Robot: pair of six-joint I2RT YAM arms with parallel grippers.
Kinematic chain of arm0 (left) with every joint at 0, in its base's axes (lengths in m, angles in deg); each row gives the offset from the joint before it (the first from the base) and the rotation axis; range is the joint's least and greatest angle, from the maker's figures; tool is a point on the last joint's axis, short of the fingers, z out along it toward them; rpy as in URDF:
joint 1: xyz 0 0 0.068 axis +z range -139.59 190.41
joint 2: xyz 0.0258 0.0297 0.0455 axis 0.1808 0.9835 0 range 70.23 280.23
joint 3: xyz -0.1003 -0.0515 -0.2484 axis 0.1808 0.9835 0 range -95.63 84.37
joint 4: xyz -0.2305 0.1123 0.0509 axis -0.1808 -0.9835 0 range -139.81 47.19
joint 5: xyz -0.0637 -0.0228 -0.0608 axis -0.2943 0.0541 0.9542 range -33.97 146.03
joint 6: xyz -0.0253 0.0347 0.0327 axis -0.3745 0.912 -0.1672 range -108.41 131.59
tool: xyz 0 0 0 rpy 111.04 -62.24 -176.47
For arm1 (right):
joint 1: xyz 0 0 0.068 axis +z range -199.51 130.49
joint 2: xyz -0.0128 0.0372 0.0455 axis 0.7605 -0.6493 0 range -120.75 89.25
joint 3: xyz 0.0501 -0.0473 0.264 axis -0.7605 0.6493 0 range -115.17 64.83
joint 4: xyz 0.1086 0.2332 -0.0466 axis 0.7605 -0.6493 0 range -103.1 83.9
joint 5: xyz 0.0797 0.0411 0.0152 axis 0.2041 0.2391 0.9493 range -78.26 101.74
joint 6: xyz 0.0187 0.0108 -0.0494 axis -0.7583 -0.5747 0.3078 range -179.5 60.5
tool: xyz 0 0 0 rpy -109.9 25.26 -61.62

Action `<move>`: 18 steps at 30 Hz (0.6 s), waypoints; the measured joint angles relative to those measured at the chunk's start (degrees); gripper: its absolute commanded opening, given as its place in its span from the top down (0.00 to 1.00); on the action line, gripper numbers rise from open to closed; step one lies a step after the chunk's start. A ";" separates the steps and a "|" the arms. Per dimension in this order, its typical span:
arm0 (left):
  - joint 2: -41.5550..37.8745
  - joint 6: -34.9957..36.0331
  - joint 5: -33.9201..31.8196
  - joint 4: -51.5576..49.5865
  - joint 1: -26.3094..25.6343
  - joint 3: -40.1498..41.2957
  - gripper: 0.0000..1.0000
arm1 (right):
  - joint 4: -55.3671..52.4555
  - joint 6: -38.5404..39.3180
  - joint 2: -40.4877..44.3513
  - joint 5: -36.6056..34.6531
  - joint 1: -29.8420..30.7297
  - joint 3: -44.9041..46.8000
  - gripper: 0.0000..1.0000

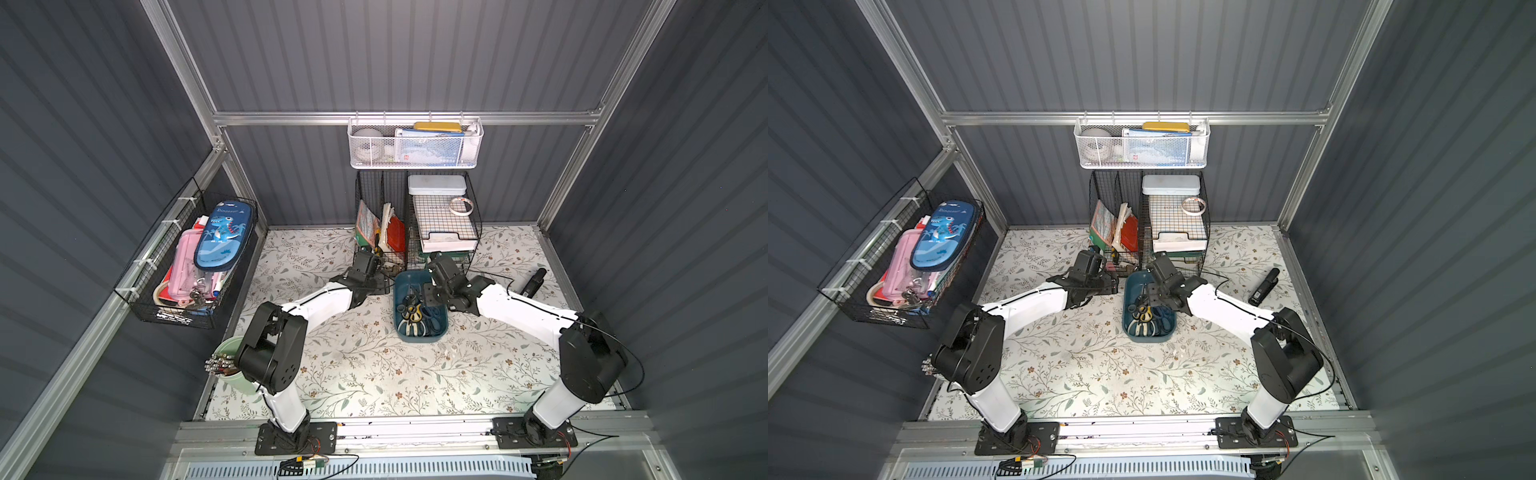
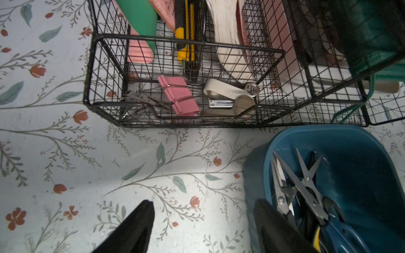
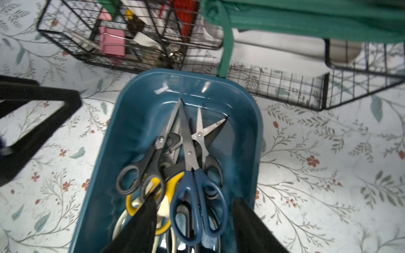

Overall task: Take the scissors out of the storage box
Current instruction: Pick up the scissors from the storage box.

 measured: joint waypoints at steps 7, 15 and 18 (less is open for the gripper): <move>0.00 -1.68 1.64 -1.79 0.15 0.00 0.23 | -1.97 1.25 -4.20 0.22 1.53 -1.46 0.60; 0.00 -2.21 2.93 -2.56 0.42 0.00 0.24 | -3.28 1.11 -8.37 2.54 1.62 -1.46 0.70; 0.00 -2.45 3.34 -2.60 0.72 0.00 0.24 | -3.32 1.16 -8.98 3.48 1.79 -1.46 0.71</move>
